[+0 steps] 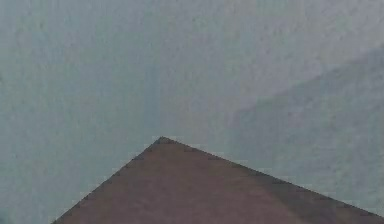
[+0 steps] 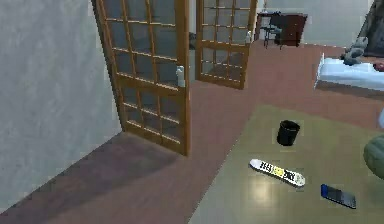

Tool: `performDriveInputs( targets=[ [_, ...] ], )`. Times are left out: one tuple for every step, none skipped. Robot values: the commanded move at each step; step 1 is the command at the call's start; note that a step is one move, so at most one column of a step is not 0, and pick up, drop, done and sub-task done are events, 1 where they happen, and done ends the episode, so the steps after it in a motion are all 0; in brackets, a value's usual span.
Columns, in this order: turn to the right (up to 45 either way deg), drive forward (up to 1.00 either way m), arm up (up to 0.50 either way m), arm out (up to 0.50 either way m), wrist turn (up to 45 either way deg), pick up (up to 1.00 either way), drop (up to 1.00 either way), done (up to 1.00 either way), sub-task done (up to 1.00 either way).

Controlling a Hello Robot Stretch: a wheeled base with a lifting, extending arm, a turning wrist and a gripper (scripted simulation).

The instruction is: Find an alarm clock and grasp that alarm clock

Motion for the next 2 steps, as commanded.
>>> performDriveInputs(
  targets=[
    [-45.0, 0.00, 0.00, 0.00, 0.0, 0.00, 0.00, 0.00, 0.00],
    [-12.0, 0.00, 0.00, 0.00, 0.0, 0.00, 0.00, 0.00, 0.00]
  ],
)
